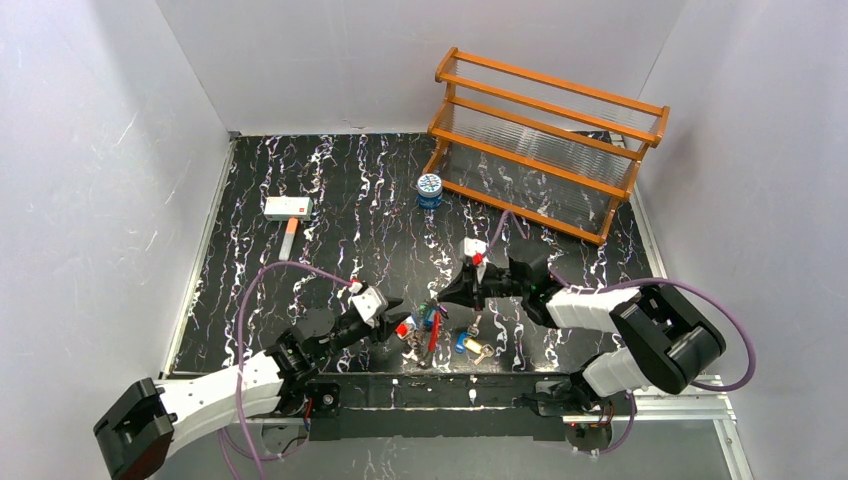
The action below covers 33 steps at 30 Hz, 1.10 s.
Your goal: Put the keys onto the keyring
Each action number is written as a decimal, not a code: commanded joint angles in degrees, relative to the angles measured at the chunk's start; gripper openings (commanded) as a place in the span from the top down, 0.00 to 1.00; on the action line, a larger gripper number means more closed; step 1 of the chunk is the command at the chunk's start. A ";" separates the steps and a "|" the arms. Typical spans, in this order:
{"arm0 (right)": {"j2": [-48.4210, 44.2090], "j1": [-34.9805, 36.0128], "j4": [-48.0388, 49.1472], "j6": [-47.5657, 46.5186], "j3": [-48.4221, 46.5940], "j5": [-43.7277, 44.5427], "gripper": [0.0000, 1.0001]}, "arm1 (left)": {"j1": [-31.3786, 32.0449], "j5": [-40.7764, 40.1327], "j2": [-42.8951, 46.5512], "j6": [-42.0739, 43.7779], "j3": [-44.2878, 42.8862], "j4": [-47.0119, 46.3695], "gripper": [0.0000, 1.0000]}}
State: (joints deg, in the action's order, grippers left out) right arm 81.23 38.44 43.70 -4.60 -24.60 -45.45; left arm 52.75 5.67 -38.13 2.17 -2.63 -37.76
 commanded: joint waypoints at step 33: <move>0.11 1.54 37.07 13.02 6.98 -10.60 0.99 | 0.96 9.47 -15.39 -1.50 -3.21 -25.04 0.76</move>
State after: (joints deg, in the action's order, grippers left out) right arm 81.21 39.51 74.11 7.62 -17.78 -54.68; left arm 53.28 15.46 -52.10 2.04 -4.19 -57.28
